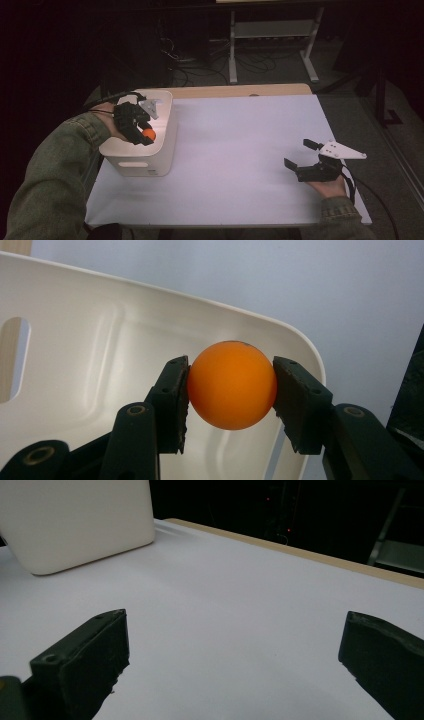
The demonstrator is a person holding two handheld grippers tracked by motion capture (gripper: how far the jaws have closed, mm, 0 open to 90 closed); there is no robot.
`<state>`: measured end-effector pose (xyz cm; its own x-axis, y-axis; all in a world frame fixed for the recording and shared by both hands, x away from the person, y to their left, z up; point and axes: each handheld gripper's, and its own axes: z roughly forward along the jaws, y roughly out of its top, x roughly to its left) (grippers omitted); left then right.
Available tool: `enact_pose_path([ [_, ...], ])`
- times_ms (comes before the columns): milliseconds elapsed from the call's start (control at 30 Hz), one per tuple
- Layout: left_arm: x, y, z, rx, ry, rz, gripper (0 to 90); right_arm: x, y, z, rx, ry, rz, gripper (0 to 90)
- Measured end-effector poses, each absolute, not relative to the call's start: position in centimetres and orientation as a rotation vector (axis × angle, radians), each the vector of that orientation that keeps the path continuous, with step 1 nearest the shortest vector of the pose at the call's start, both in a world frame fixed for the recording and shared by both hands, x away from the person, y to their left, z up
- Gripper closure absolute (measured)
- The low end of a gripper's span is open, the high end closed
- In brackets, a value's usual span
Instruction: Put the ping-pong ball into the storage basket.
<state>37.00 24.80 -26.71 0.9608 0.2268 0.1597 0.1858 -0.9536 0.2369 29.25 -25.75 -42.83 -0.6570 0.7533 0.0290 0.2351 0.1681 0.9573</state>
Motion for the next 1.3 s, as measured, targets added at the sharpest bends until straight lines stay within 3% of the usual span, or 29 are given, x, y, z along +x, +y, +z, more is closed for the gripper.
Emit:
enact_pose_path([
  [1300,38.0,24.8,-31.5,2.922,0.335,0.187,50.5,29.3,-25.6,-43.0,0.932,2.02,1.491,0.0],
])
